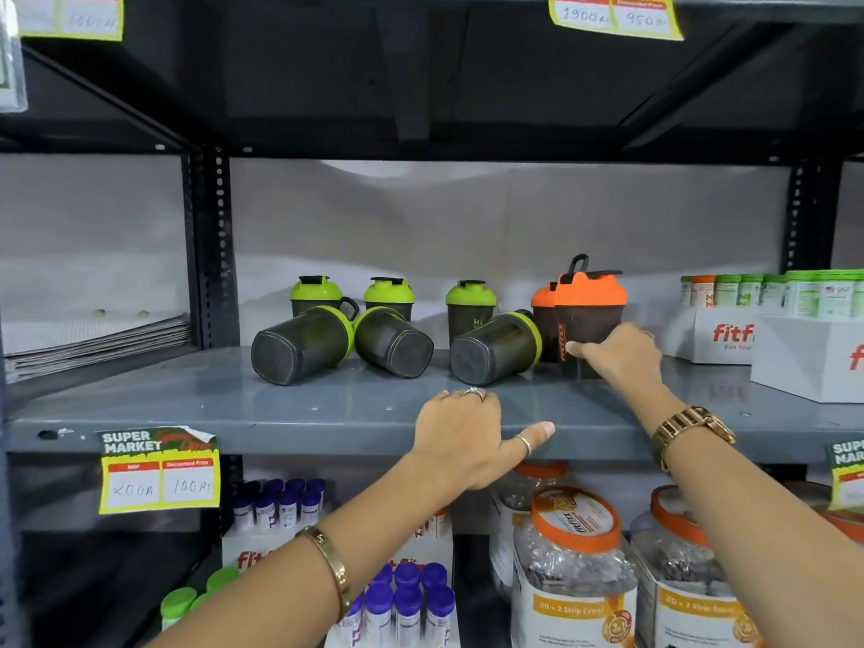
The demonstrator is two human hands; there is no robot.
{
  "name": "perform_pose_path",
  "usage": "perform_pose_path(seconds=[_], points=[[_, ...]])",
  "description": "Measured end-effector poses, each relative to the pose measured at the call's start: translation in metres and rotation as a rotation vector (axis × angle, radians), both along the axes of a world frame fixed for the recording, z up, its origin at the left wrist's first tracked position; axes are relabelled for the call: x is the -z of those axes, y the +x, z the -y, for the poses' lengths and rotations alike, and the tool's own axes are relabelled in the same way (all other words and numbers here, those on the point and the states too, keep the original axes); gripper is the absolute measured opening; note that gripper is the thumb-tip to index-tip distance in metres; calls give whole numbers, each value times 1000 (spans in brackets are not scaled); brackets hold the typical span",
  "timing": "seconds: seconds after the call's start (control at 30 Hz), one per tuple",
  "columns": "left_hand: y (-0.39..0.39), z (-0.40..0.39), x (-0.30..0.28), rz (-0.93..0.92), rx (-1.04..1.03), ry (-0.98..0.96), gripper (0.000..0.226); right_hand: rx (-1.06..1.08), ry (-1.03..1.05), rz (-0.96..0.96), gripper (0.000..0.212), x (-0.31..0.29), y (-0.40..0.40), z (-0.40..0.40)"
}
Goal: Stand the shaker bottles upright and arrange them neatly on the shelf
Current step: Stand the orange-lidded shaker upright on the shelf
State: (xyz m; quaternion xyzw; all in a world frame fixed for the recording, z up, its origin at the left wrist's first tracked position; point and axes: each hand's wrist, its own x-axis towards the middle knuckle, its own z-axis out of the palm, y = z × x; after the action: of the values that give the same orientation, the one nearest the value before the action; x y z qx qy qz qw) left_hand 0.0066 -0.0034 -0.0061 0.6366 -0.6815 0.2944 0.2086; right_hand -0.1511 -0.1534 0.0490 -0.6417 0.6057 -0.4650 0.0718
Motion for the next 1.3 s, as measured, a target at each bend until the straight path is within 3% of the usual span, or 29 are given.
perform_pose_path(seconds=[0.13,0.23,0.33,0.4,0.53,0.63,0.77,0.9,1.2,1.3], points=[[0,0,0,-3,8,2,75,-91,115,30,57,3,-3,5],[0,0,1,-6,15,-5,74,-111,156,51,60,2,-3,4],[1,1,1,0,12,-11,77,-155,187,195,109,3,-2,3],[1,1,1,0,14,-19,76,-155,57,248,127,-1,-1,0],[1,2,2,4,17,-26,75,29,-300,120,103,-20,2,-4],[1,2,2,6,20,-41,74,183,-409,-64,87,-38,11,-8],[1,2,3,-7,33,-54,72,210,-351,-211,91,-51,22,-6],[2,3,4,-4,43,-77,74,218,-319,-344,79,-46,25,1],[2,3,5,7,55,-91,74,9,-212,-291,73,-56,9,7],[2,2,4,3,64,-93,71,-123,-169,-242,61,-61,-2,10]])
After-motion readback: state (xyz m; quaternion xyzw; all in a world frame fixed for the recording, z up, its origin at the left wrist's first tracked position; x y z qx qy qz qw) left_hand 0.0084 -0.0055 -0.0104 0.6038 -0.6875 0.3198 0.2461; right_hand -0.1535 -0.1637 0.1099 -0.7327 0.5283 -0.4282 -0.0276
